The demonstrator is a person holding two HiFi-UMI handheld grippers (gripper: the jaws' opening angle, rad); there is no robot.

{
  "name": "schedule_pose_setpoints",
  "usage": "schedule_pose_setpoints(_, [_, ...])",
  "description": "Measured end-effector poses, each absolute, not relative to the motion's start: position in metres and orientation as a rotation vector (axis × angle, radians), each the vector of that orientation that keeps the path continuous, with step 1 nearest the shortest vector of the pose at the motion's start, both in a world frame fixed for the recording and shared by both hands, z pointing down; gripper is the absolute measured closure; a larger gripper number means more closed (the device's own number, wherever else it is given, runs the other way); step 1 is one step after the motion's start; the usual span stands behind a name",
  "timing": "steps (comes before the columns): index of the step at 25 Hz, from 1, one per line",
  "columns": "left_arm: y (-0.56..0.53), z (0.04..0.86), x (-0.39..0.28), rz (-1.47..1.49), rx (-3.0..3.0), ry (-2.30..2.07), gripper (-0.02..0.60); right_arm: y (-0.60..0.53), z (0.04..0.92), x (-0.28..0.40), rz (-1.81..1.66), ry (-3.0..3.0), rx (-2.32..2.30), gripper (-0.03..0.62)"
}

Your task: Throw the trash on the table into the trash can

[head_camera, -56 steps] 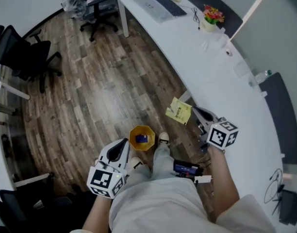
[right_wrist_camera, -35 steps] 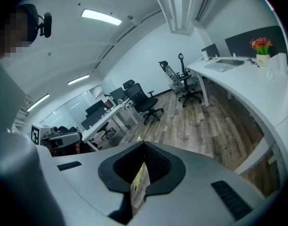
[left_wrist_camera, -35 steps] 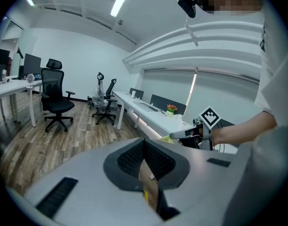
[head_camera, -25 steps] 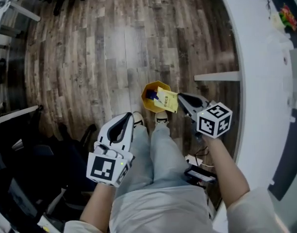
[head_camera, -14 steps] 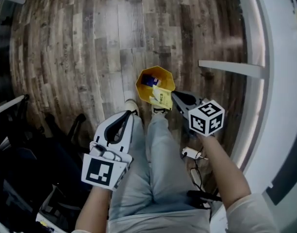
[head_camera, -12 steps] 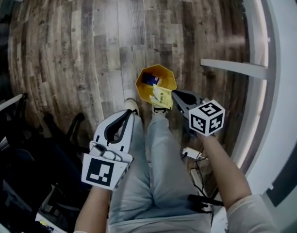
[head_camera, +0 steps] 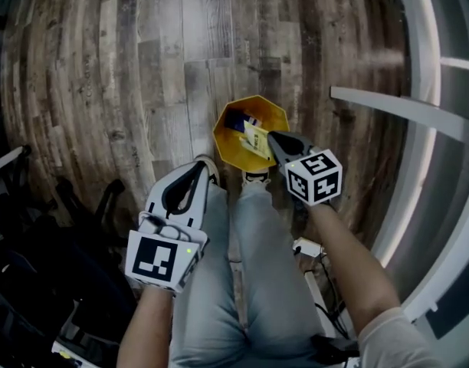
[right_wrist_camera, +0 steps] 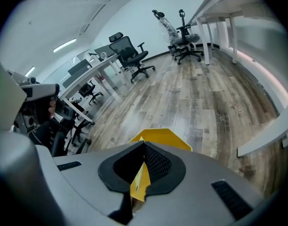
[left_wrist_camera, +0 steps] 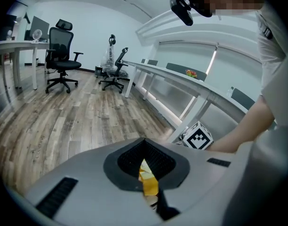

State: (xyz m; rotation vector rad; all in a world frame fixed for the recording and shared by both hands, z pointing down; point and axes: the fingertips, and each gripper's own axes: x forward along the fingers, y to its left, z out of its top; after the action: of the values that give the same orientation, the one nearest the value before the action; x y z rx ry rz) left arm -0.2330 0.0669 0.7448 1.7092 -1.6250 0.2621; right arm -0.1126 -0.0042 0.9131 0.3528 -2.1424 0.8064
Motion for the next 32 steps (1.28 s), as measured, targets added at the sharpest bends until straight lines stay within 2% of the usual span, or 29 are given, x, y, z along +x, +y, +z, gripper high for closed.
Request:
schedule_pose_setpoints(7, [0.076,0.766,-0.225,0.253,1.686,-1.616,0.581,0.001,0.950,-0.116,0.802,-2.147,0.397,0.555])
schedule_pose_setpoints(8, [0.078,0.767,-0.226,0.254,1.684,-1.617,0.581,0.002,0.952,-0.115,0.809,-2.143,0.408,0.518])
schedule_pose_setpoints(9, [0.080,0.767,-0.226,0.250,1.681,-1.617,0.581,0.002,0.954,-0.114,0.820,-2.135,0.416,0.421])
schedule_pose_setpoints(10, [0.082,0.766,-0.227,0.243,1.675,-1.615,0.581,0.003,0.955,-0.111,0.826,-2.125,0.425,0.388])
schedule_pose_setpoints(15, [0.084,0.749,-0.235,0.260,1.668,-1.634,0.581,-0.005,0.933,-0.103,0.803,-2.128,0.453,0.389])
schedule_pose_setpoints(20, [0.082,0.705,-0.234,0.241,1.713,-1.643,0.581,-0.022,0.866,-0.109,0.778,-2.209,0.450,0.400])
schedule_pose_setpoints(22, [0.082,0.682,-0.232,0.236,1.725,-1.639,0.581,-0.030,0.827,-0.114,0.770,-2.259,0.450,0.426])
schedule_pose_setpoints(26, [0.076,0.622,-0.235,0.259,1.771,-1.662,0.581,-0.041,0.732,-0.120,0.744,-2.367,0.446,0.535])
schedule_pose_setpoints(32, [0.085,0.525,-0.224,0.255,1.847,-1.675,0.581,-0.031,0.586,-0.112,0.711,-2.493,0.419,0.551])
